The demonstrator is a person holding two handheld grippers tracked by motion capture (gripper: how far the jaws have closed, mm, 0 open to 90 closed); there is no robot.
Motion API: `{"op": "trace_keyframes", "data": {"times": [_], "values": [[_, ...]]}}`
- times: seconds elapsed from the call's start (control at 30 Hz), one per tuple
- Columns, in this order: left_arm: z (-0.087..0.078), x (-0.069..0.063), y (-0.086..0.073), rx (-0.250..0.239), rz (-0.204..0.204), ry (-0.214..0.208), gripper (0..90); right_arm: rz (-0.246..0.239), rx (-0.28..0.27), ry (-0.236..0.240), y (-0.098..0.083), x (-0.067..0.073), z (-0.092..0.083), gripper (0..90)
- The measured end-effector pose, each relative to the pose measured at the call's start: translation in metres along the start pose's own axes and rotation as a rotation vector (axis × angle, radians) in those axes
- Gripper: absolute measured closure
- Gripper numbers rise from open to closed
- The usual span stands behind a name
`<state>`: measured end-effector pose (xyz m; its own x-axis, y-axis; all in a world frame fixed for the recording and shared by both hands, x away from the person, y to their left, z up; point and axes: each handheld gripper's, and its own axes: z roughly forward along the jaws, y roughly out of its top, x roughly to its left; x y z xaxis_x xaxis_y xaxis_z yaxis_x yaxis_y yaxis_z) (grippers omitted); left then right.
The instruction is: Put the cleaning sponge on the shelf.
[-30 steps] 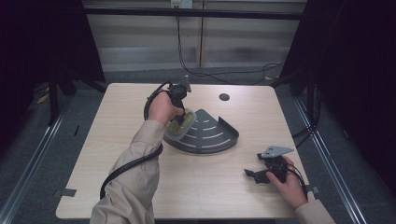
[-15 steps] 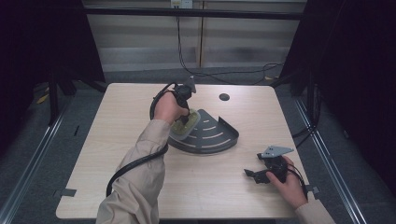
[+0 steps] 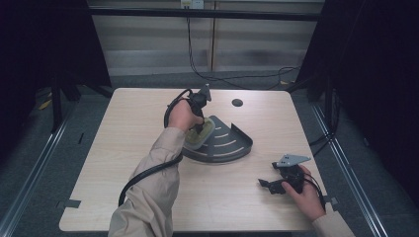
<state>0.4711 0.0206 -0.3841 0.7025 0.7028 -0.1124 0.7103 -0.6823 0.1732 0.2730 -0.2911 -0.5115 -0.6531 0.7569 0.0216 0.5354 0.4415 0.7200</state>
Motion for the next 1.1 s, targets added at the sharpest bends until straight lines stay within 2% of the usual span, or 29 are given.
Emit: {"op": "trace_keyframes", "data": {"times": [0.4, 0.47, 0.57, 0.73, 0.93, 1.03, 1.1], "values": [[0.016, 0.011, 0.0, 0.001, -0.007, 0.013, 70.8, 0.001, -0.001, 0.0, 0.0, 0.0, 0.0, 12.0], [0.019, 0.012, -0.001, 0.003, -0.023, 0.007, 70.8, 0.001, -0.002, 0.0, 0.0, 0.0, 0.0, 12.0], [0.023, 0.016, -0.002, 0.012, -0.015, 0.016, 70.8, -0.001, -0.002, -0.002, 0.0, 0.0, 0.0, 12.0], [0.03, 0.019, -0.005, 0.01, -0.028, 0.004, 70.7, 0.001, -0.001, 0.001, 0.0, 0.0, 0.0, 12.0], [0.034, 0.023, -0.007, 0.001, -0.038, 0.008, 70.5, 0.001, -0.002, 0.0, 0.0, 0.0, 0.0, 12.0], [0.033, 0.024, -0.008, 0.015, -0.049, 0.008, 70.4, 0.0, -0.002, 0.0, 0.0, 0.0, 0.0, 12.0], [0.033, 0.026, -0.009, 0.017, -0.043, 0.011, 70.3, 0.001, -0.001, 0.0, 0.0, 0.0, 0.0, 12.0]]}}
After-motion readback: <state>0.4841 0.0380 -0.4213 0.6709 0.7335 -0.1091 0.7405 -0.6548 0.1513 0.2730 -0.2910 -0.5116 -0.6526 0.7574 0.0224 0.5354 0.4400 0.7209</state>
